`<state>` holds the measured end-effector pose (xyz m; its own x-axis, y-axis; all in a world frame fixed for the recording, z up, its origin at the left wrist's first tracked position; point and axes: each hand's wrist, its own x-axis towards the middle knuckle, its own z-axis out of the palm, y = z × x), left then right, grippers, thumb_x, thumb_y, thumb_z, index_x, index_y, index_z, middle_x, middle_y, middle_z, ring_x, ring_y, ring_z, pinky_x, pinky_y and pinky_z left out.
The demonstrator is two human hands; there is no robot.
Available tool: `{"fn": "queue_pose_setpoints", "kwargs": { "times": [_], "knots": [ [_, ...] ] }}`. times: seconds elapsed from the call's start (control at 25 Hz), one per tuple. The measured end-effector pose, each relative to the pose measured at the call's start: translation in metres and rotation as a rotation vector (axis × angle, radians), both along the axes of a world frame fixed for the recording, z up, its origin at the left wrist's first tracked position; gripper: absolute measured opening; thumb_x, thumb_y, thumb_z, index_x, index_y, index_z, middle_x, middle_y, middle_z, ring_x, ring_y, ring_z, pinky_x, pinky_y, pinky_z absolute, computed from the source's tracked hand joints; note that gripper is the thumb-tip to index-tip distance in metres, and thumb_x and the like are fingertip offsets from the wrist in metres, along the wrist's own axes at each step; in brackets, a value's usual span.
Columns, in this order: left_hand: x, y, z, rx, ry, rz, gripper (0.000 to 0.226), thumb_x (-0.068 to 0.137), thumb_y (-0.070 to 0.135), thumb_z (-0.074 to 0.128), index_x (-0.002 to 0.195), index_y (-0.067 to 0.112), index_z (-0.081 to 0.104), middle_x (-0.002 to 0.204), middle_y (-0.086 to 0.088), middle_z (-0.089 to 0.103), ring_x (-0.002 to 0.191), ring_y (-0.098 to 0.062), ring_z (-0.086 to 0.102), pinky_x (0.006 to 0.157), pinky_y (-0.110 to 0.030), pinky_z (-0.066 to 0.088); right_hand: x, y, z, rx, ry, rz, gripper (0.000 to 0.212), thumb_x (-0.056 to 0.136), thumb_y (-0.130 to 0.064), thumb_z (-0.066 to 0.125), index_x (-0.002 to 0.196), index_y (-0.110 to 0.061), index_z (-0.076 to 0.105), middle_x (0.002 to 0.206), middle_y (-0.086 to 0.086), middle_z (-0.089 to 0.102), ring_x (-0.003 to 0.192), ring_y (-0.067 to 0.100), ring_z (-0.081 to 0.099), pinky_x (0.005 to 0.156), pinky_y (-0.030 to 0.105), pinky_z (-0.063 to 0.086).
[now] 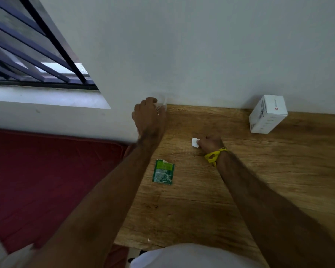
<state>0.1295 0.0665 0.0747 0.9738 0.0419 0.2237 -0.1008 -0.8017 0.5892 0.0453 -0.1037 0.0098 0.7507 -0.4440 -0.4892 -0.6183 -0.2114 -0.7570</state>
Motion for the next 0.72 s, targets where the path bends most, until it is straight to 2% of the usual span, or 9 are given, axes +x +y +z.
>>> {"fn": "queue_pose_setpoints", "kwargs": {
  "times": [0.08, 0.16, 0.24, 0.32, 0.4, 0.44, 0.52, 0.6, 0.72],
  "knots": [
    [-0.044, 0.011, -0.012, -0.137, 0.007, -0.007, 0.026, 0.087, 0.038, 0.067, 0.107, 0.022, 0.064, 0.102, 0.005, 0.068, 0.1, -0.02, 0.061, 0.091, -0.044, 0.05, -0.003, 0.0, -0.002, 0.014, -0.038, -0.028, 0.005, 0.085, -0.004, 0.07, 0.081, -0.007, 0.072, 0.084, -0.001, 0.064, 0.096, 0.023, 0.063, 0.069, 0.02, 0.04],
    [-0.097, 0.023, -0.029, -0.136, 0.186, -0.006, 0.045, 0.085, 0.046, 0.071, 0.121, 0.022, 0.058, 0.115, 0.004, 0.063, 0.111, -0.018, 0.057, 0.098, -0.046, 0.049, -0.005, -0.001, -0.003, 0.007, -0.032, -0.023, 0.012, 0.083, -0.007, 0.072, 0.094, -0.001, 0.074, 0.09, 0.002, 0.064, 0.093, 0.022, 0.062, 0.073, 0.023, 0.041],
    [-0.137, 0.033, -0.045, 0.039, 0.428, -0.018, 0.083, 0.077, 0.063, 0.071, 0.141, 0.019, 0.04, 0.139, -0.002, 0.048, 0.131, -0.022, 0.043, 0.11, -0.047, 0.04, -0.002, -0.003, -0.008, -0.021, -0.015, 0.004, 0.02, 0.083, -0.012, 0.074, 0.095, 0.003, 0.074, 0.098, 0.012, 0.07, 0.093, 0.022, 0.063, 0.074, 0.024, 0.042],
    [-0.153, 0.036, -0.058, 0.217, 0.53, -0.058, 0.103, 0.071, 0.071, 0.071, 0.146, 0.015, 0.029, 0.145, -0.007, 0.039, 0.133, -0.025, 0.038, 0.11, -0.044, 0.039, -0.002, -0.002, -0.007, -0.073, 0.014, 0.034, 0.023, 0.085, -0.015, 0.073, 0.095, 0.005, 0.074, 0.106, 0.017, 0.071, 0.094, 0.022, 0.063, 0.072, 0.025, 0.04],
    [-0.152, 0.034, -0.063, 0.26, 0.531, -0.089, 0.097, 0.072, 0.068, 0.072, 0.142, 0.013, 0.033, 0.14, -0.007, 0.04, 0.128, -0.024, 0.04, 0.106, -0.041, 0.042, -0.004, -0.003, -0.008, -0.082, -0.003, 0.046, 0.019, 0.085, -0.013, 0.072, 0.091, 0.005, 0.074, 0.102, 0.02, 0.071, 0.098, 0.028, 0.065, 0.07, 0.03, 0.045],
    [-0.151, 0.032, -0.064, 0.237, 0.521, -0.1, 0.089, 0.075, 0.064, 0.072, 0.139, 0.013, 0.037, 0.138, -0.007, 0.042, 0.126, -0.023, 0.041, 0.105, -0.04, 0.043, -0.007, -0.003, -0.007, -0.08, -0.018, 0.045, 0.013, 0.084, -0.011, 0.071, 0.082, 0.002, 0.073, 0.092, 0.02, 0.069, 0.093, 0.028, 0.064, 0.067, 0.03, 0.045],
    [-0.154, 0.028, -0.067, 0.202, 0.464, -0.101, 0.073, 0.082, 0.056, 0.07, 0.134, 0.013, 0.042, 0.134, -0.006, 0.045, 0.122, -0.021, 0.042, 0.103, -0.037, 0.044, -0.019, -0.002, -0.007, -0.042, -0.073, 0.018, 0.022, 0.085, -0.009, 0.069, 0.064, -0.009, 0.063, 0.071, 0.008, 0.06, 0.081, 0.022, 0.058, 0.058, 0.025, 0.04],
    [-0.16, 0.026, -0.068, 0.209, 0.402, -0.113, 0.062, 0.088, 0.049, 0.065, 0.133, 0.015, 0.041, 0.134, -0.005, 0.046, 0.121, -0.019, 0.043, 0.101, -0.033, 0.044, -0.038, 0.0, -0.01, 0.024, -0.143, -0.023, 0.023, 0.087, -0.007, 0.069, 0.065, -0.013, 0.064, 0.072, 0.001, 0.061, 0.078, 0.017, 0.057, 0.06, 0.022, 0.041],
    [-0.171, 0.029, -0.076, 0.119, 0.34, -0.187, 0.063, 0.092, 0.044, 0.062, 0.143, 0.017, 0.035, 0.14, -0.004, 0.046, 0.127, -0.017, 0.042, 0.105, -0.03, 0.039, -0.073, 0.008, -0.017, 0.054, -0.233, -0.048, 0.014, 0.088, -0.007, 0.068, 0.075, -0.011, 0.069, 0.081, 0.0, 0.067, 0.078, 0.012, 0.061, 0.07, 0.024, 0.046]
  ]
}}
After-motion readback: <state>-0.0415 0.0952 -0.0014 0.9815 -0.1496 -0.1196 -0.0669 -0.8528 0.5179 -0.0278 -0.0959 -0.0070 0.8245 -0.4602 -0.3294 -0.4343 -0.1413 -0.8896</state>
